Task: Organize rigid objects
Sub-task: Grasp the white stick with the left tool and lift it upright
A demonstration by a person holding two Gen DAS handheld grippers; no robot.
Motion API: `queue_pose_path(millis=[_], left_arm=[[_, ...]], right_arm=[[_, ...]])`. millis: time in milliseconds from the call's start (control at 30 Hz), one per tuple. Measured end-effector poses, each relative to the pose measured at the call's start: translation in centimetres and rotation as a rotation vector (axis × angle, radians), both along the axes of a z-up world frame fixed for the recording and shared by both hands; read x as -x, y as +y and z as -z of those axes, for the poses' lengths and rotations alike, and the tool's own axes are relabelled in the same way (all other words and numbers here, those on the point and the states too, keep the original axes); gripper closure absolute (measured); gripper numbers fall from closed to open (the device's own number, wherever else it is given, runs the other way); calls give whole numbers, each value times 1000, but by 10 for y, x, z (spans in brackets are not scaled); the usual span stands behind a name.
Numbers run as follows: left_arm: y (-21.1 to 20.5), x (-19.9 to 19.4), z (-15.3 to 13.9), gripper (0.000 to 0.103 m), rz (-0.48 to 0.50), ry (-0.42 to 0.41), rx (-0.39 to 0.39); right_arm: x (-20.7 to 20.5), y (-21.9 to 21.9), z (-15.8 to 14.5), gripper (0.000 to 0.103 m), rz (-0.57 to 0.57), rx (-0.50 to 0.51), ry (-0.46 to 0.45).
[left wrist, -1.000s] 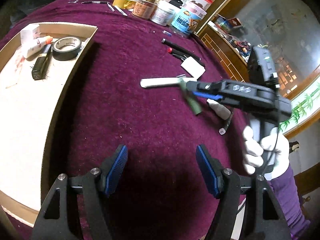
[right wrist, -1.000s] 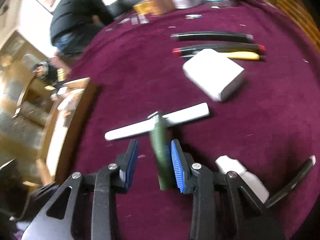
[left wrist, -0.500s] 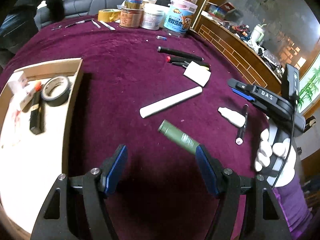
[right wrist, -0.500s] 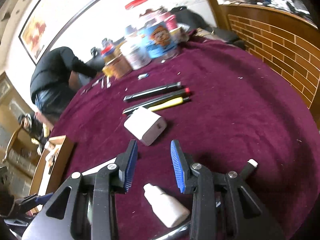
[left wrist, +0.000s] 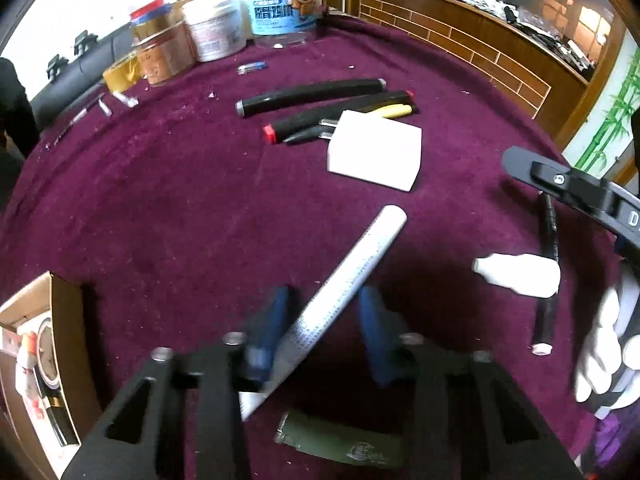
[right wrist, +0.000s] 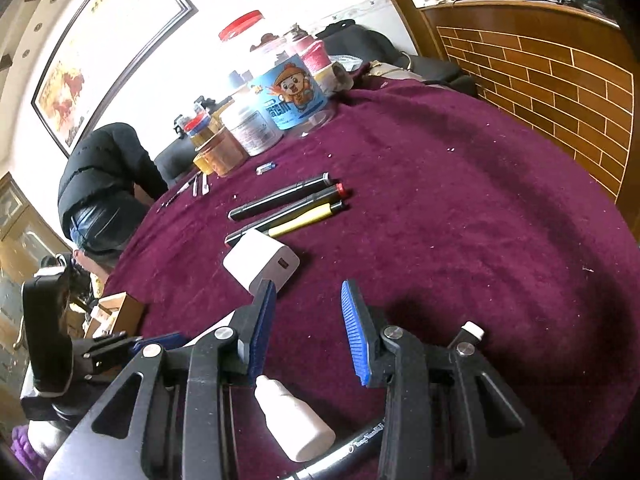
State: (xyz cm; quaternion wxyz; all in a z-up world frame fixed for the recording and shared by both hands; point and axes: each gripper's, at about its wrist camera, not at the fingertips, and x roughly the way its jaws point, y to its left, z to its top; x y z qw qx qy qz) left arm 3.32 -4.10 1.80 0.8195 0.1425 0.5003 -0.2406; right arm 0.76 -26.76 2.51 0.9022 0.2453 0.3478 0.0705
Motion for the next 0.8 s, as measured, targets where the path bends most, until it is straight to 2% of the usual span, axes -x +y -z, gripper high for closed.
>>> queue_pose_path(millis=[67,233,333,367,400,433,567,800], left_arm=[[6,9,0,89,-11,9,4],[13,18,0,89,-47,4,0],[1,16,3,73,-46,-32,2],[-3,18,3,73,-43,-51,-7],[-6,18,3,74,-43,-62,-9],[-6,17,2,86,-42,-56,2],[18,22,-11,91,-83,-40,108],[97,60,-60,92,-185,-84,360]], right_arm=[[0,1,1,72,-5,0,3],[-2,0,4,72,-21,-22,13],[-3,0,5,72,-26,-21,17],[-3,0,5,72,-24,-20,17],[-2,0,5,72,-23,-19,18],[-2,-1,6,72,-21,-20,21],[-4,0,7,72,-18,-14,30],[-2,6,4,72,-10,32,26]])
